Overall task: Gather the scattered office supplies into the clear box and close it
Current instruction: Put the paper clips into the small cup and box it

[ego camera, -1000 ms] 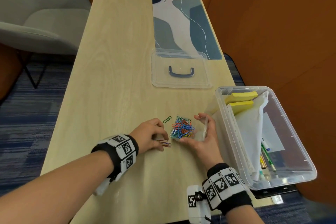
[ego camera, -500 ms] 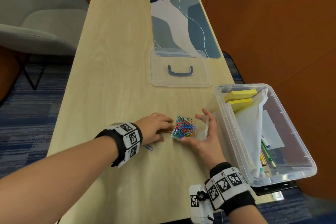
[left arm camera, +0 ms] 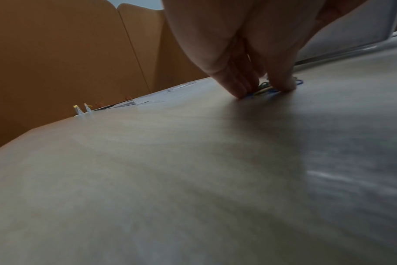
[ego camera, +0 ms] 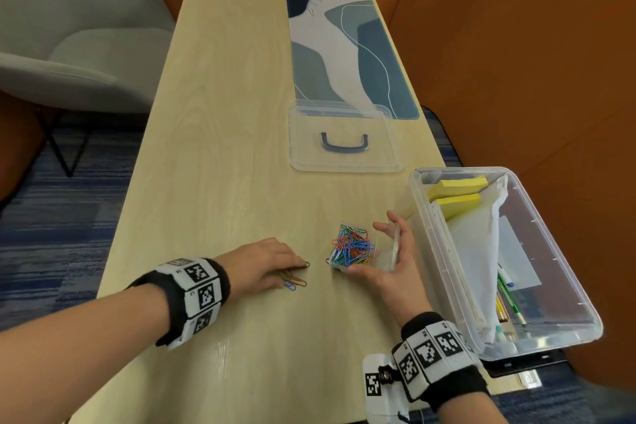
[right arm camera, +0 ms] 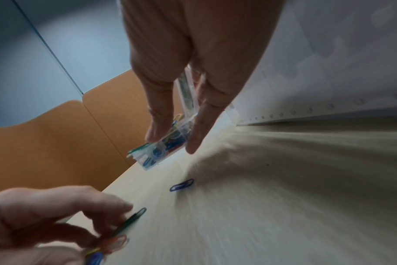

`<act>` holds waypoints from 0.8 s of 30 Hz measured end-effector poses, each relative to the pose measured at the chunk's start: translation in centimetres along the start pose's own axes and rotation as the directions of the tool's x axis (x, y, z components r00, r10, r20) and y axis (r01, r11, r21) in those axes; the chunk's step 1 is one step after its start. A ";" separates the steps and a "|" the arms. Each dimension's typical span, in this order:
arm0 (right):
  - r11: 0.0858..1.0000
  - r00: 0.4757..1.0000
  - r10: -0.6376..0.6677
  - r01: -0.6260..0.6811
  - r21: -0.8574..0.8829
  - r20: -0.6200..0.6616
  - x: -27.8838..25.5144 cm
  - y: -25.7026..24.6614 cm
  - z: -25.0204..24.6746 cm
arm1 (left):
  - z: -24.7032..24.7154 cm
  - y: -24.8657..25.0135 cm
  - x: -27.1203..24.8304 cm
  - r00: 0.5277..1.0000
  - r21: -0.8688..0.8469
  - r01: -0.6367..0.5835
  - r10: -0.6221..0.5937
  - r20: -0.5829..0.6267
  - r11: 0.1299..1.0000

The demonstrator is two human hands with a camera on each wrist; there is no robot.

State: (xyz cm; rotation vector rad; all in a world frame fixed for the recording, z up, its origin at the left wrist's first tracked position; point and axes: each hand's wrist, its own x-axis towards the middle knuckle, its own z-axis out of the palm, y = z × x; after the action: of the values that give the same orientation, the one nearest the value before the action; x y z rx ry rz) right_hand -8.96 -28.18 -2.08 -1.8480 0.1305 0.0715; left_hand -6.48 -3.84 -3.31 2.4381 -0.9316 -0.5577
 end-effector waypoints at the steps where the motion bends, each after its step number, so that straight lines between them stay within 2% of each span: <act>1: 1.000 1.000 -0.004 0.004 -0.003 0.003 0.0 -0.1 0.0 | 0.0 0.2 0.1 1.000 0.008 -0.013 0.013 -0.007 1.000; 4: 1.000 1.000 -0.018 0.018 0.002 0.000 0.1 -0.2 0.0 | 0.7 0.3 0.7 0.992 0.149 -0.074 0.088 -0.093 0.986; 6: 1.000 1.000 -0.020 0.020 0.015 -0.005 0.1 -0.2 0.1 | 0.1 1.4 1.4 0.997 0.147 -0.034 0.044 -0.061 0.989; 8: 0.999 1.000 -0.013 0.013 0.030 -0.010 0.1 -0.2 0.1 | -0.2 1.8 1.8 0.991 0.065 0.127 -0.123 -0.056 0.990; 10: 0.999 1.000 -0.006 0.007 0.036 -0.020 0.1 -0.2 0.0 | -0.7 1.6 2.1 0.950 -0.143 0.266 -0.284 -0.132 0.953; 12: 0.999 1.000 -0.013 0.014 0.045 -0.018 0.2 -0.4 0.0 | -1.6 2.2 2.1 0.881 -0.323 0.275 -0.372 -0.293 0.906; 13: 0.998 1.000 -0.021 0.021 0.055 -0.013 0.2 -0.6 0.1 | -2.3 2.8 2.2 0.857 -0.399 0.241 -0.387 -0.340 0.885; 15: 0.996 0.999 -0.033 0.032 0.081 0.000 0.2 -0.9 0.2 | -3.8 4.6 2.9 0.868 -0.427 0.139 -0.317 -0.381 0.894; 18: 0.993 0.999 -0.042 0.041 0.115 0.009 0.3 -1.5 0.6 | -5.3 6.9 4.7 0.902 -0.321 0.027 -0.162 -0.401 0.947; 21: 0.991 0.999 -0.038 0.037 0.132 0.003 0.5 -2.0 0.6 | -5.8 7.7 5.8 0.921 -0.259 0.028 -0.125 -0.368 0.966; 23: 0.991 0.998 -0.061 0.063 0.122 -0.023 0.6 -2.2 0.5 | -5.8 7.5 5.7 0.904 -0.297 0.000 -0.127 -0.408 0.955; 24: 0.990 0.996 -0.078 0.082 0.117 -0.044 0.7 -2.3 0.4 | -5.7 7.2 5.4 0.879 -0.324 -0.006 -0.149 -0.453 0.946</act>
State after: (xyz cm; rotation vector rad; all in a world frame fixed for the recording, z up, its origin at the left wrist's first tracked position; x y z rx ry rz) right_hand -7.96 -27.21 -0.10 -1.7343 0.0858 -0.0278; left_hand -3.43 -10.82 4.19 2.1694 -0.5007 -0.1023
